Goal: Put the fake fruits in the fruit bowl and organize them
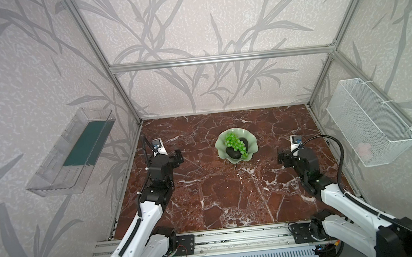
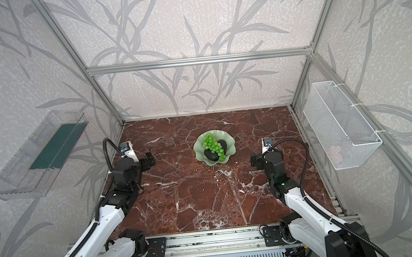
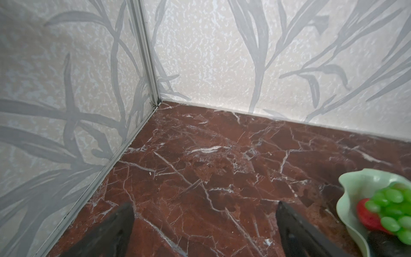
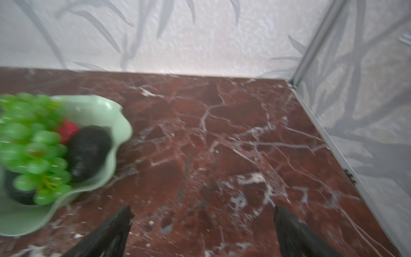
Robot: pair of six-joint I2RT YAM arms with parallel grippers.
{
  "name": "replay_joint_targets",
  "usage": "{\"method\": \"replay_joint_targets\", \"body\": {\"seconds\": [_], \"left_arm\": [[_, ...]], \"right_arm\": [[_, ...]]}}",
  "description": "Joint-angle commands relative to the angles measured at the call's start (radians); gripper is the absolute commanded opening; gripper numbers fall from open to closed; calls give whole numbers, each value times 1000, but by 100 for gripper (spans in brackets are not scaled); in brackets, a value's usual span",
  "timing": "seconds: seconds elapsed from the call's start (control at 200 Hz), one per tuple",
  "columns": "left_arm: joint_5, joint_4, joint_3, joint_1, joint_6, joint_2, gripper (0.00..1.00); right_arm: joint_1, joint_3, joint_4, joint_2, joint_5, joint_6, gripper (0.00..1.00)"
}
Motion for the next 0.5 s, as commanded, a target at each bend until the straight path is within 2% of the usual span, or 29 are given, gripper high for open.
{"method": "replay_joint_targets", "body": {"seconds": [0.0,0.05,0.12,0.215,0.355,0.42,0.495], "left_arm": [[-39,196,-43,9,118,86,100],[-44,190,-42,12,114,125,100],[-112,248,-66,15,78,180,100],[-139,420,-118,24,158,279,99],[-74,600,-168,58,127,445,100],[-49,692,-165,62,171,505,100],[-33,759,-165,77,166,583,100]], "right_arm": [[-60,-44,267,110,51,-49,99],[-75,-39,318,179,43,-51,99],[-77,-52,453,267,42,-48,99],[-81,-83,671,384,23,-90,99],[-96,-75,747,477,-20,-96,99],[-96,-89,825,527,-32,-101,99],[-96,-89,893,596,-40,-107,99]]}}
